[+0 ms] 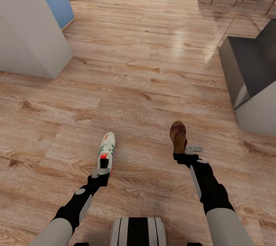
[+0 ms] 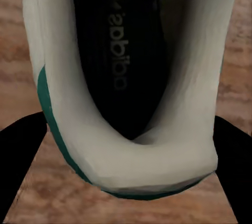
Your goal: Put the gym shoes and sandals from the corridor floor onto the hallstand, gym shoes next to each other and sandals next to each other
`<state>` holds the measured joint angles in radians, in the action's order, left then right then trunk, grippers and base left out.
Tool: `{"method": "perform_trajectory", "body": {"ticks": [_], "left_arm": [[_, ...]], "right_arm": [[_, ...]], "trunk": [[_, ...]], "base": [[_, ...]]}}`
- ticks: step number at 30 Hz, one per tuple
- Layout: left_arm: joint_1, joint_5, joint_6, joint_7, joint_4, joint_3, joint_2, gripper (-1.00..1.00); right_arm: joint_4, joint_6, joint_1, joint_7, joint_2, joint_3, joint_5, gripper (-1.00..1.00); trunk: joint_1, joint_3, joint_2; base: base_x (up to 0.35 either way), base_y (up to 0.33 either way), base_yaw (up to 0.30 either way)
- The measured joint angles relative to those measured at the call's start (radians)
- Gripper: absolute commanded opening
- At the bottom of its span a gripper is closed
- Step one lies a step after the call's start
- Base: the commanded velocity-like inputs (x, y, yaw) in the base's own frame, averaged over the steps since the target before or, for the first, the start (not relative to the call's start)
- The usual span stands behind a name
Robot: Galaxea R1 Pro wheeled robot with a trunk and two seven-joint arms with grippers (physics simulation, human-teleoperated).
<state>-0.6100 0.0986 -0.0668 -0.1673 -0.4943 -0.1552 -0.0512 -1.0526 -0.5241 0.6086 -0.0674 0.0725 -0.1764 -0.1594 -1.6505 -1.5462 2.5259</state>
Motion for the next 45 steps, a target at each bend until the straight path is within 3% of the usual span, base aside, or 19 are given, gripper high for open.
{"method": "perform_trajectory", "body": {"ticks": [26, 34, 36, 38, 42, 45], "left_arm": [[0.000, 0.001, 0.001, 0.000, -0.001, 0.001, 0.000, -1.00], [0.000, 0.001, 0.004, 0.000, -0.005, 0.001, 0.000, -1.00], [0.000, 0.000, 0.012, 0.000, -0.039, 0.000, 0.000, -1.00], [0.000, 0.000, 0.052, 0.001, -0.094, 0.000, 0.000, -1.00], [-0.002, -0.001, 0.312, 0.003, -0.306, 0.000, -0.001, -1.00], [-0.001, -0.001, 0.383, 0.003, -0.411, 0.001, -0.002, -1.00]], "right_arm": [[0.000, 0.000, 0.000, -0.001, -0.001, -0.001, 0.000, -1.00], [0.001, 0.000, 0.000, -0.002, 0.000, 0.001, 0.000, -1.00], [0.002, 0.000, 0.000, -0.003, 0.000, 0.002, 0.000, -1.00], [0.003, 0.000, 0.000, -0.003, 0.001, 0.003, 0.001, -1.00], [0.003, 0.001, 0.000, -0.005, 0.001, 0.003, 0.000, -1.00], [0.003, 0.002, 0.000, -0.005, 0.002, 0.004, 0.000, -1.00]], "trunk": [[0.000, 0.000, 0.000], [0.004, 0.031, -0.002], [0.005, 0.039, -0.002], [0.006, 0.046, -0.003], [0.007, 0.062, -0.004], [0.009, 0.074, -0.004]], "base": [[0.000, 0.000, 0.000], [0.000, 0.000, 0.000], [0.000, 0.000, 0.000], [0.000, 0.000, 0.000], [0.000, 0.000, 0.000], [0.000, 0.000, 0.000]]}}
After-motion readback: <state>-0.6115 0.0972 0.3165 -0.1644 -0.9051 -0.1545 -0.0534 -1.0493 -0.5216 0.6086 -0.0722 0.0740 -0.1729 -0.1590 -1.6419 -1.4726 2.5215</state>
